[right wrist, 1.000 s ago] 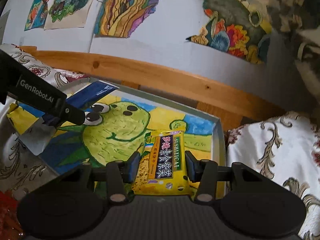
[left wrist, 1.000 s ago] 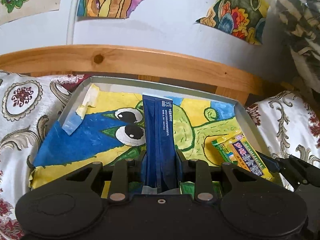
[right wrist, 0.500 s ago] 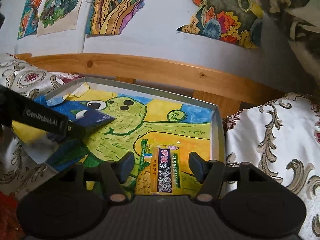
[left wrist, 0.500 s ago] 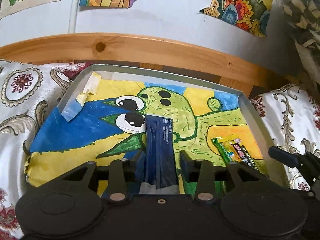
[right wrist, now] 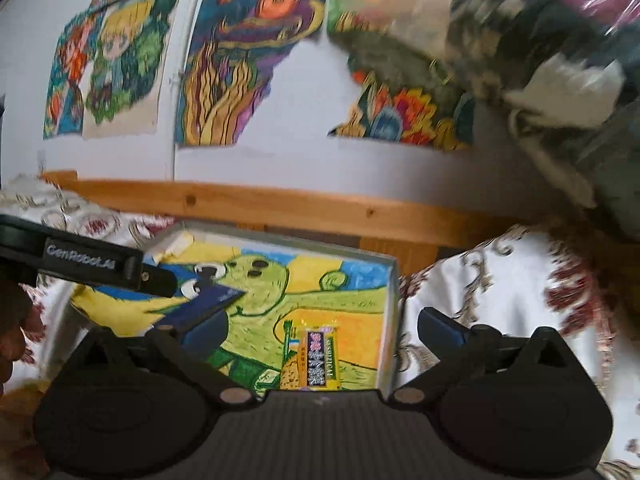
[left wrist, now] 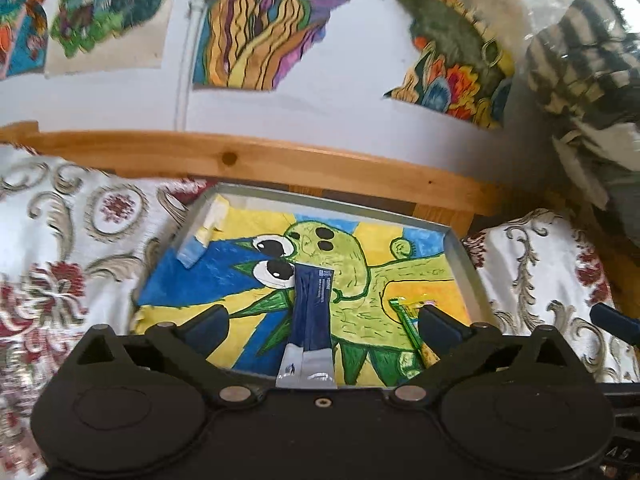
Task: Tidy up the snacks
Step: 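Withdraw both open tools from the tray back to the snack pile, then grasp the tangerine with the right tool while the left tool reaches the brown pack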
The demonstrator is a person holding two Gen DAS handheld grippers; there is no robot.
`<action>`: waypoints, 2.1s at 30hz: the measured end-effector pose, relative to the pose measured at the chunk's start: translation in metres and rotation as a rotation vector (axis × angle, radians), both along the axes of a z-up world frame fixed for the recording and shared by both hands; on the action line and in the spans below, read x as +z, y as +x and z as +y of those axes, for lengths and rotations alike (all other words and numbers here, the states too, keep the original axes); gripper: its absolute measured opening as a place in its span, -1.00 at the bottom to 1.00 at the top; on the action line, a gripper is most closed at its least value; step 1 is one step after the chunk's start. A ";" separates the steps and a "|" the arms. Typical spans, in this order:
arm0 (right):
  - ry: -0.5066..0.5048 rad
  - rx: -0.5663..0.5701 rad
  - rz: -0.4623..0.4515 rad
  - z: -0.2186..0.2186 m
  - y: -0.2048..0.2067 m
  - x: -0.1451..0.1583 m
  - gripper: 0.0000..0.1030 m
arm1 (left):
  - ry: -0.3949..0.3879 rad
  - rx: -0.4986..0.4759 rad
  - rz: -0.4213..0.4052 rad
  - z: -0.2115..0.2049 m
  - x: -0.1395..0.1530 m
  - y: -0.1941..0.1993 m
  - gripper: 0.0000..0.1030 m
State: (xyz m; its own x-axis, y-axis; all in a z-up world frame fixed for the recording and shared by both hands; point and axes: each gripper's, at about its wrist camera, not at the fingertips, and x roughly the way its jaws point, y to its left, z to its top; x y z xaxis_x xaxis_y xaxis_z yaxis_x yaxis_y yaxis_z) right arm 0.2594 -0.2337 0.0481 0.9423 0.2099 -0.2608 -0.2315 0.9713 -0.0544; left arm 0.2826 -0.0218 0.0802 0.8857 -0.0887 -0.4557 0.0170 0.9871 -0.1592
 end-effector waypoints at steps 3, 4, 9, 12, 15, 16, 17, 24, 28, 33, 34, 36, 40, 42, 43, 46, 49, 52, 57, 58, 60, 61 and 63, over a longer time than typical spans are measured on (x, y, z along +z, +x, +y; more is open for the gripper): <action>0.012 -0.009 -0.010 -0.004 -0.020 0.010 0.99 | 0.010 0.006 -0.021 0.000 0.011 -0.024 0.98; 0.017 -0.011 -0.012 -0.005 -0.027 0.012 0.99 | 0.013 0.005 -0.027 0.000 0.014 -0.032 0.98; 0.022 -0.021 -0.028 -0.008 -0.064 0.022 0.99 | 0.018 -0.001 -0.047 0.000 0.025 -0.072 0.98; 0.021 -0.020 -0.033 -0.007 -0.087 0.024 0.99 | 0.018 -0.007 -0.049 -0.001 0.027 -0.094 0.98; 0.018 -0.019 -0.034 -0.006 -0.109 0.024 0.99 | 0.016 -0.012 -0.051 -0.001 0.027 -0.115 0.98; 0.017 -0.021 -0.037 -0.005 -0.117 0.023 0.99 | 0.015 -0.016 -0.049 -0.001 0.026 -0.124 0.98; 0.017 -0.025 -0.037 -0.005 -0.124 0.022 0.99 | 0.017 -0.021 -0.047 -0.001 0.024 -0.130 0.98; 0.009 -0.014 -0.006 0.002 -0.163 0.007 0.99 | 0.041 -0.040 -0.014 -0.001 0.008 -0.169 0.98; -0.008 0.002 0.018 0.007 -0.184 -0.005 0.99 | 0.049 -0.050 0.018 0.001 -0.006 -0.186 0.98; -0.026 0.018 0.067 0.009 -0.205 -0.022 0.99 | 0.040 -0.069 0.067 0.003 -0.027 -0.202 0.98; -0.029 0.019 0.079 0.009 -0.209 -0.025 0.99 | 0.035 -0.072 0.083 0.003 -0.033 -0.204 0.98; -0.036 0.016 0.100 0.009 -0.215 -0.031 0.99 | 0.024 -0.077 0.109 0.004 -0.043 -0.207 0.98; -0.070 0.017 0.134 0.012 -0.222 -0.041 0.99 | 0.023 -0.098 0.141 0.004 -0.062 -0.210 0.98; -0.083 0.018 0.151 0.013 -0.221 -0.045 0.99 | 0.040 -0.114 0.147 0.003 -0.069 -0.211 0.98; -0.090 0.016 0.164 0.014 -0.221 -0.047 0.99 | 0.049 -0.122 0.157 0.003 -0.073 -0.211 0.98; -0.105 0.018 0.196 0.016 -0.218 -0.054 0.99 | 0.044 -0.136 0.185 0.003 -0.082 -0.209 0.98; -0.124 0.018 0.230 0.017 -0.214 -0.061 0.99 | 0.022 -0.139 0.231 0.005 -0.093 -0.204 0.98; -0.143 0.016 0.257 0.018 -0.210 -0.068 0.99 | -0.001 -0.142 0.281 0.006 -0.103 -0.200 0.98; -0.177 0.039 0.292 0.019 -0.198 -0.074 0.99 | -0.019 -0.148 0.340 0.001 -0.115 -0.192 0.98; -0.181 0.045 0.299 0.018 -0.196 -0.074 0.99 | -0.024 -0.152 0.349 0.000 -0.117 -0.190 0.98; -0.177 0.053 0.322 0.015 -0.188 -0.077 0.99 | -0.030 -0.156 0.361 -0.003 -0.119 -0.186 0.98; -0.170 0.057 0.335 0.014 -0.184 -0.078 0.99 | -0.033 -0.159 0.366 -0.004 -0.121 -0.184 0.98; -0.150 0.065 0.362 0.008 -0.176 -0.080 0.99 | -0.036 -0.164 0.374 -0.006 -0.124 -0.181 0.98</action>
